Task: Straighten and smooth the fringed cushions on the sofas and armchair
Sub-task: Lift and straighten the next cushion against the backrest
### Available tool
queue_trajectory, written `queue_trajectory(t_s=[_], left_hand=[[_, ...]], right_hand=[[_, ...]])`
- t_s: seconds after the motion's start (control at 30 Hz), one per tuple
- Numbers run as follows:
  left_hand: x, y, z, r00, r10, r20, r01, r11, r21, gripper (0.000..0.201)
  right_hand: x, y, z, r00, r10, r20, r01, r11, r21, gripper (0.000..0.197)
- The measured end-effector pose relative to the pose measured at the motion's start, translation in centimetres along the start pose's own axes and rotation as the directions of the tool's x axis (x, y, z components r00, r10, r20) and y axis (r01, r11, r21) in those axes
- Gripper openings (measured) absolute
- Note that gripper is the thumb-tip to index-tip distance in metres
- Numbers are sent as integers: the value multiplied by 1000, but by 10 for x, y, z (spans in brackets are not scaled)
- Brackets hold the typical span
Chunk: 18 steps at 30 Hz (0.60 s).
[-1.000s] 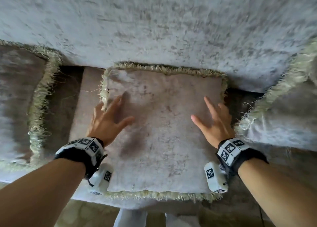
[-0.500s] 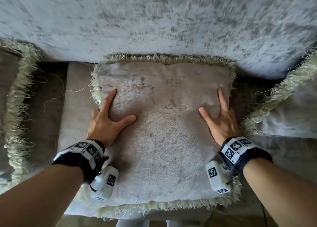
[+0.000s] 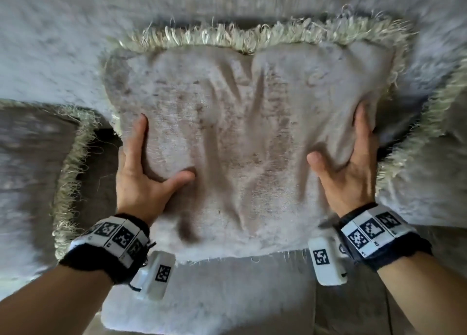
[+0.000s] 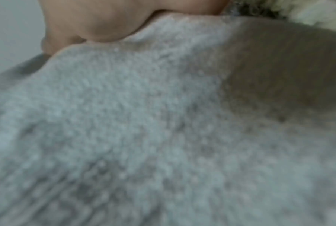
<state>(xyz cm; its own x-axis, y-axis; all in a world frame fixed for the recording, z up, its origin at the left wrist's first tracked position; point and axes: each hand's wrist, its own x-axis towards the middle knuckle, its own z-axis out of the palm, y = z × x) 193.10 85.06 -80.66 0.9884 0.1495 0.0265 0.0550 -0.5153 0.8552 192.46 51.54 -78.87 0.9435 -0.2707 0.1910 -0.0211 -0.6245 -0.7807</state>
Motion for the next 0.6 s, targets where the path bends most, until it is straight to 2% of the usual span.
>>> queue_trajectory(t_s=[0.1, 0.2, 0.43, 0.6], left_hand=[[24, 12, -3, 990, 124, -73, -126, 991, -32, 108], [44, 11, 5, 973, 211, -98, -217, 975, -53, 110], [68, -15, 30, 984, 153, -89, -157, 987, -37, 122], [69, -12, 28, 987, 138, -82, -135, 990, 39, 134]], right_hand=[[25, -6, 2, 991, -108, -80, 111, 993, 40, 114], [38, -3, 9, 983, -136, -119, 143, 988, 53, 113], [35, 5, 32, 991, 129, -27, -129, 992, 17, 111], [31, 2, 33, 992, 101, -76, -97, 994, 49, 113]])
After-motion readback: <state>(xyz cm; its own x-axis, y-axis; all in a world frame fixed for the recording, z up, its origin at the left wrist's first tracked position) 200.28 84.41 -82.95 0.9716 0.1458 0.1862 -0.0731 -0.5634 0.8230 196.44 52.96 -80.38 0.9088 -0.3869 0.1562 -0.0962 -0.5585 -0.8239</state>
